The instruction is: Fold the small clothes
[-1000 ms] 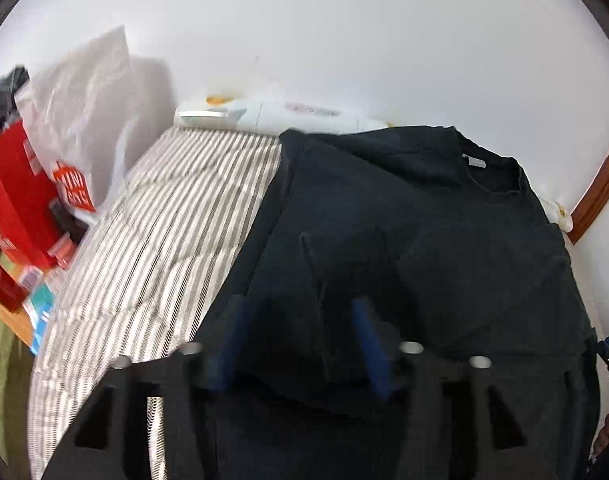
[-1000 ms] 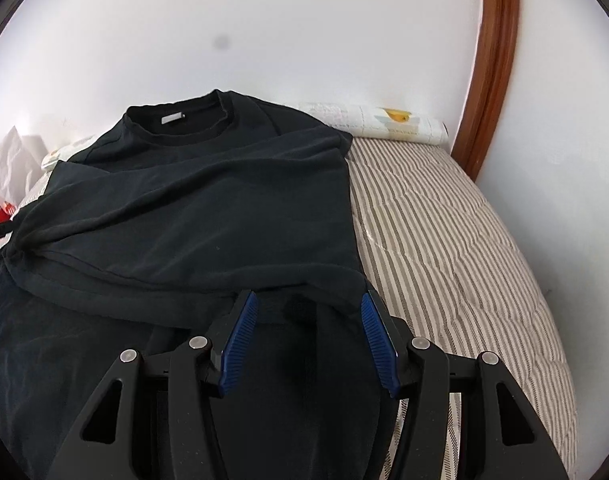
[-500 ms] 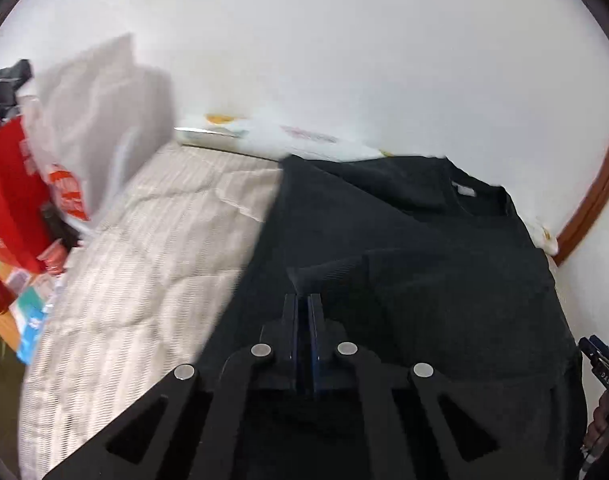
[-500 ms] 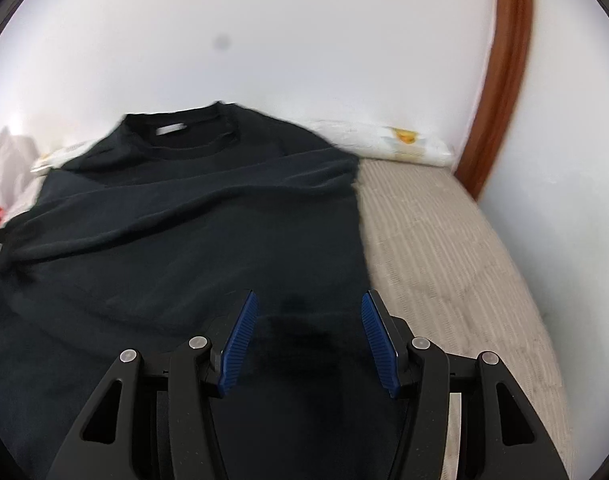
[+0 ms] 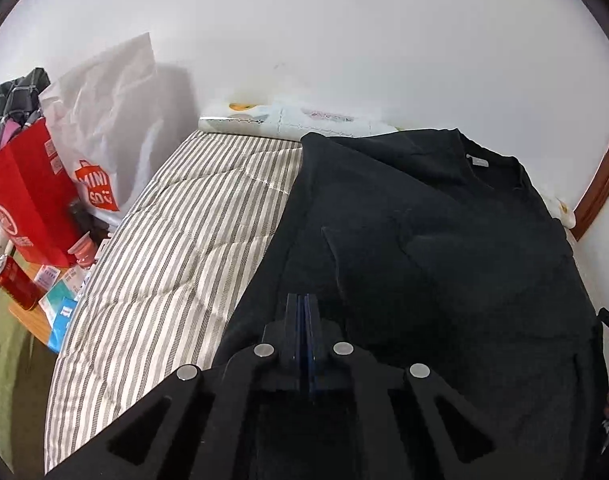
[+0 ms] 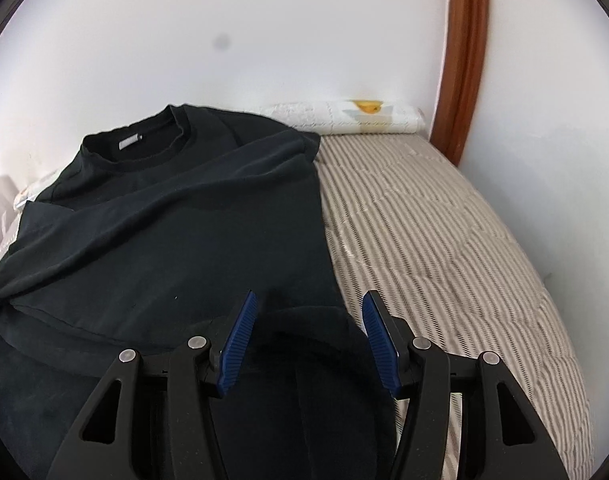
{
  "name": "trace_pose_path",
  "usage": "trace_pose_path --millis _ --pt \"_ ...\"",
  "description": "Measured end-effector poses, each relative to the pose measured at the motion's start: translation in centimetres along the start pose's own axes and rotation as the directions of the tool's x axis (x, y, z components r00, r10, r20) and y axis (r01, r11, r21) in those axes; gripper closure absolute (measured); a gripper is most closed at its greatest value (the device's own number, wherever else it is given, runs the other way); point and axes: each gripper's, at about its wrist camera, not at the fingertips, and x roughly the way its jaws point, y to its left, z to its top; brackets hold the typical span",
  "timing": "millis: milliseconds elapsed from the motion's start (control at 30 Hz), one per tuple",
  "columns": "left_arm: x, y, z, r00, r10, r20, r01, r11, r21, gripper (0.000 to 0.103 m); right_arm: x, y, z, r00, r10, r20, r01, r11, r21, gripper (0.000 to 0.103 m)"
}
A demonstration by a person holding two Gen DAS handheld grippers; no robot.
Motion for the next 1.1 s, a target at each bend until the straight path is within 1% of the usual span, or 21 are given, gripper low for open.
trace_pose_path --millis 100,167,200,233,300,333,367,400,500,567,700,833,1000,1100 --pt "-1.1 0.2 -0.5 1.0 -0.012 -0.002 0.012 1.0 -0.011 0.097 -1.8 -0.3 -0.3 1.0 0.015 0.022 -0.015 1.0 -0.004 0.048" --pt "-2.1 0.1 -1.0 1.0 -0.007 0.005 0.007 1.0 0.0 0.089 -3.2 -0.3 -0.6 0.999 0.013 0.043 -0.013 1.0 -0.013 0.048" --pt "-2.8 0.0 -1.4 1.0 -0.016 0.016 0.016 1.0 0.006 0.088 -3.8 -0.4 -0.7 0.999 0.007 0.051 -0.007 1.0 -0.013 0.048" --pt "-3.3 0.0 -1.5 1.0 -0.021 0.022 0.021 1.0 0.008 0.084 -4.5 -0.4 -1.0 0.998 0.0 0.059 0.0 1.0 -0.012 0.048" --pt "-4.7 -0.1 -2.3 0.999 -0.031 0.032 0.03 0.999 0.017 0.071 -5.6 -0.5 -1.5 0.998 -0.008 0.067 0.009 1.0 -0.011 0.048" --pt "-5.4 -0.1 -2.7 0.998 -0.04 0.039 0.039 0.999 0.017 0.058 -6.3 -0.7 -1.9 0.997 -0.009 0.071 0.01 1.0 -0.007 0.048" --pt "-6.0 -0.1 -3.1 0.998 -0.049 0.049 0.048 0.999 0.016 0.048 -6.8 -0.8 -2.2 0.998 -0.005 0.07 0.005 1.0 -0.003 0.048" --pt "-6.8 -0.2 -3.7 0.997 -0.051 0.064 0.05 0.999 0.021 0.046 -7.2 -1.0 -2.6 0.998 0.003 0.062 -0.003 1.0 0.0 0.048" --pt "-8.0 -0.7 -5.1 0.996 -0.042 0.078 0.037 0.998 0.058 0.045 -8.3 -1.4 -3.9 0.999 0.042 0.029 -0.042 0.999 0.004 0.048" --pt "-8.5 -0.7 -6.3 0.997 -0.048 0.061 0.044 0.997 0.062 0.045 -8.9 -1.5 -5.0 0.999 0.037 0.016 -0.036 0.999 -0.01 0.048" --pt "-8.8 0.7 -8.8 0.999 -0.024 0.024 0.023 0.999 0.037 0.045 -10.1 -2.1 -7.3 0.999 0.035 0.013 -0.035 0.999 -0.019 0.048" --pt "-8.9 2.4 -11.0 1.0 -0.023 -0.018 0.023 1.0 0.004 0.045 -10.4 -3.0 -9.8 0.999 0.033 -0.015 -0.033 0.999 -0.016 0.046" --pt "-9.5 4.2 -13.8 0.998 -0.035 -0.053 0.035 0.999 -0.002 0.045 -10.9 -4.1 -12.7 0.996 0.07 -0.063 -0.07 0.998 0.007 0.045" --pt "-9.7 5.0 -15.2 0.996 -0.051 -0.075 0.051 0.999 -0.01 0.045 -10.8 -4.1 -14.3 0.992 0.088 -0.093 -0.088 0.996 0.012 0.045"
